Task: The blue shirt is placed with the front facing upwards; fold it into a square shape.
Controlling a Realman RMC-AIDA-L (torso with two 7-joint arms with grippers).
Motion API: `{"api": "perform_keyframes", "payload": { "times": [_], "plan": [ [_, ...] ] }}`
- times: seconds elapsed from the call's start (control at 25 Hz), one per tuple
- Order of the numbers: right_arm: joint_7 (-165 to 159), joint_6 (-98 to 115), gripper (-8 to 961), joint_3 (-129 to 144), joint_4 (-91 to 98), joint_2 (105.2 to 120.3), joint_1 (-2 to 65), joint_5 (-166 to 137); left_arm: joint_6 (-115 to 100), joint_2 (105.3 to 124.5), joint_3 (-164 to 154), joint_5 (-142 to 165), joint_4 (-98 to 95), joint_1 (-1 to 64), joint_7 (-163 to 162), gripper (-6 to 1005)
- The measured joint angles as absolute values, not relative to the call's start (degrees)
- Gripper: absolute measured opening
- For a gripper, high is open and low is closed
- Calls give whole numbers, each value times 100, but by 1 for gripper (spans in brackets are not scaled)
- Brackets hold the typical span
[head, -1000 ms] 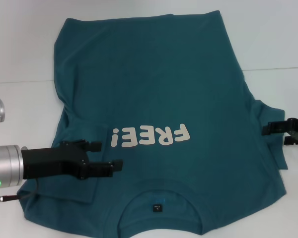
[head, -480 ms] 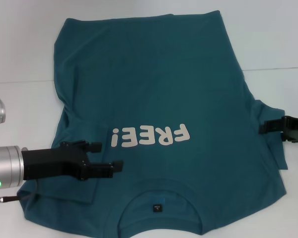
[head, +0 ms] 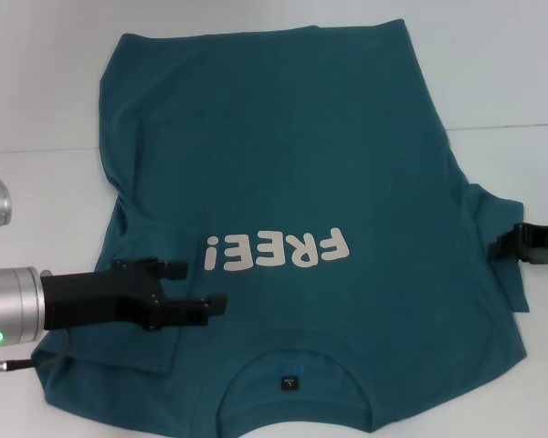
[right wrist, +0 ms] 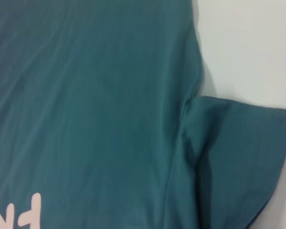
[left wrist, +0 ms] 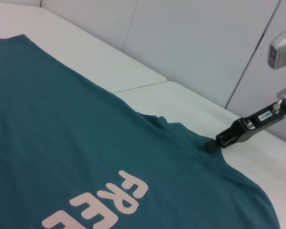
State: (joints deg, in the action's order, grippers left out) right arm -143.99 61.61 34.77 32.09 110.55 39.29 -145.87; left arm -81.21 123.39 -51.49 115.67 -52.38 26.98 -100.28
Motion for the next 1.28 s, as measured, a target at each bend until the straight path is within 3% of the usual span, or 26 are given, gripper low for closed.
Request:
{"api": "perform_keyframes", "payload": {
  "times": [0.28,0.48,1.28],
  "plan": [
    [-14351,6140,147,3493,3239,11056,3927,-14591,-8122,12339,-5155,11566,-5238,2699,-10028,928],
    [-14301,6129,31,3511,3259,11048,3892,-14596,-8122,12339,-5143,11566,-5238,2699,-10028,927],
    [-14325,6221,22,3427,3427,10581,3782,-14553,-8171,12339,-5115,11592,-5238,2650,-10028,923]
  ]
}}
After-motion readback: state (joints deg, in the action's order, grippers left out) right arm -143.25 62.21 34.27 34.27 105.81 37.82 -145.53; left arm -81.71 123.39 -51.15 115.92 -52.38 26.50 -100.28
